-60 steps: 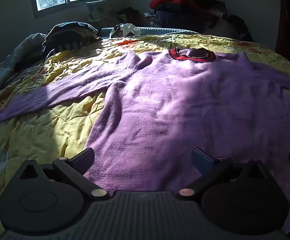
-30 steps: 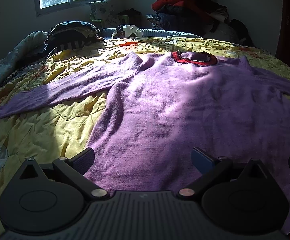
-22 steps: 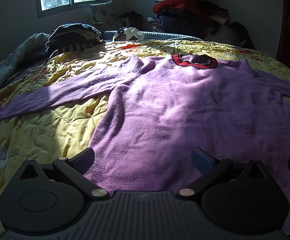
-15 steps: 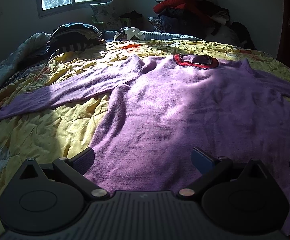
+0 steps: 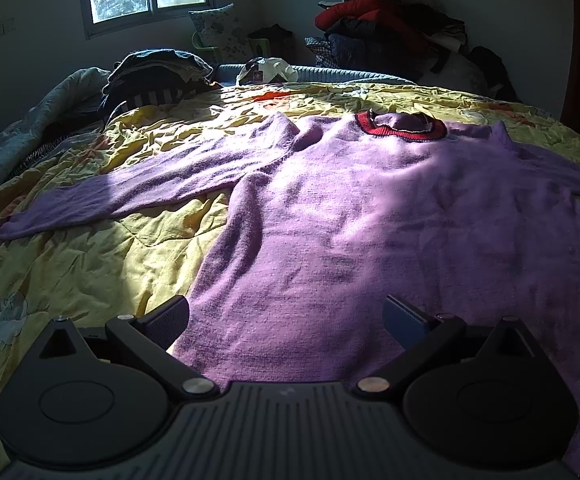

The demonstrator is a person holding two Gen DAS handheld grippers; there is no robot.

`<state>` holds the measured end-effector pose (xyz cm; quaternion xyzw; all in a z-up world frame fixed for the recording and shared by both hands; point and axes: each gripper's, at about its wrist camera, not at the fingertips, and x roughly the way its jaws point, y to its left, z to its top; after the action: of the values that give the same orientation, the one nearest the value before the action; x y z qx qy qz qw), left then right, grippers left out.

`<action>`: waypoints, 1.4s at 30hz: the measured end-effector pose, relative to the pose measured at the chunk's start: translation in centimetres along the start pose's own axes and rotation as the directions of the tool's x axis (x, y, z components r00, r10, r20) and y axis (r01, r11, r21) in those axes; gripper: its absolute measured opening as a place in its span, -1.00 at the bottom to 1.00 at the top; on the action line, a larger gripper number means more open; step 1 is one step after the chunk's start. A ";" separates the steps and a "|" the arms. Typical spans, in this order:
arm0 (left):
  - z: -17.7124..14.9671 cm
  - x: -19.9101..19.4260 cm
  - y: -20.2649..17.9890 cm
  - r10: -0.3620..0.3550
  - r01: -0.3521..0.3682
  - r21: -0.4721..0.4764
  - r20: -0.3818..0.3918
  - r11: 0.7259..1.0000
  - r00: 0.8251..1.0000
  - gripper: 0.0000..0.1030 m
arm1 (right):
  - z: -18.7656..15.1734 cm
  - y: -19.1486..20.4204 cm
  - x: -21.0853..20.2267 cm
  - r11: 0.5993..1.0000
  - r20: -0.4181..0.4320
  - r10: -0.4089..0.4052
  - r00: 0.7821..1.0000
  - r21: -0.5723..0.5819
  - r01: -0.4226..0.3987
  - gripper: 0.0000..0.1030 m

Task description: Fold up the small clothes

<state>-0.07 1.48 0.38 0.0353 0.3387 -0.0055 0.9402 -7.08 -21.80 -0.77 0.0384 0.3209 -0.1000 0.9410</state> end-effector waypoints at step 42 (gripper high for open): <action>0.2 -0.2 0.4 0.029 -0.029 -0.012 0.011 1.000 1.000 1.00 | -0.1 0.1 0.1 1.000 0.000 0.001 1.000 0.003 -0.001 1.00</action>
<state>-0.06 1.84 0.73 0.0348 0.3329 0.0097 0.9423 -7.03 -21.71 -0.93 0.0400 0.3205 -0.0998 0.9411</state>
